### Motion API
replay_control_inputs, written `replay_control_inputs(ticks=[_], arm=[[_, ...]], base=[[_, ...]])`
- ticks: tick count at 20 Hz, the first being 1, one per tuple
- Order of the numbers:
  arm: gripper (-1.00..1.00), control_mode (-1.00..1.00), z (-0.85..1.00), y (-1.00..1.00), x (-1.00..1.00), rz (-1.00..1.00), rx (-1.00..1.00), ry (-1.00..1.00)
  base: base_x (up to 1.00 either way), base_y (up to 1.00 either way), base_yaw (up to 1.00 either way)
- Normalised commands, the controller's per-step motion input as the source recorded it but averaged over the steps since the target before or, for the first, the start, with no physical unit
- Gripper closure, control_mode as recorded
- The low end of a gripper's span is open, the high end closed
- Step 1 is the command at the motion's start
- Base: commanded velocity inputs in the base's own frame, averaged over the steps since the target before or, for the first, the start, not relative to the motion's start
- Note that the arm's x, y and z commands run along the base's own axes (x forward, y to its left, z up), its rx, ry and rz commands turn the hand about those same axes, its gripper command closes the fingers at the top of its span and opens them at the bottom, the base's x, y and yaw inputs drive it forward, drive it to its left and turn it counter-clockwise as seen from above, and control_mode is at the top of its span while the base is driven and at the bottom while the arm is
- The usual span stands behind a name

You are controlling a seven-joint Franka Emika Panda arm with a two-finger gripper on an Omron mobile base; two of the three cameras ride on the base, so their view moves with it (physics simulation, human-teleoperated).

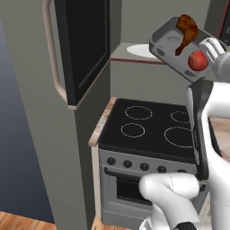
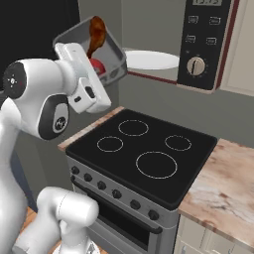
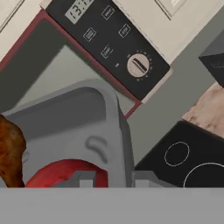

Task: Place the tupperware containing the chicken drumstick and onion meal in the microwave. Close the microwave door and press the start button to reheat the meal.

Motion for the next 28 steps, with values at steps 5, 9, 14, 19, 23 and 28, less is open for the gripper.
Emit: replay_control_inputs(ticks=[5, 9, 14, 19, 23, 28], arm=[[1.00, -1.00, 0.19, 0.00, 0.37, -0.02, -0.06, 0.23], [1.00, -1.00, 0.01, 0.00, 0.35, -0.02, -0.02, 0.08], [1.00, -1.00, 0.00, -0.03, 0.42, -0.02, 0.00, 0.00], [1.00, -1.00, 0.00, -0.09, 0.48, -0.03, 0.00, 0.00], [1.00, -1.00, 0.00, -0.19, 0.53, -0.04, 0.00, 0.00], [1.00, -1.00, 0.00, -0.20, 0.54, -0.03, 0.00, 0.00]], base=[[0.00, 0.00, 0.00], [0.00, 0.00, 0.00], [0.00, 0.00, 0.00], [0.00, 0.00, 0.00], [0.00, 0.00, 0.00], [0.00, 0.00, 0.00]])
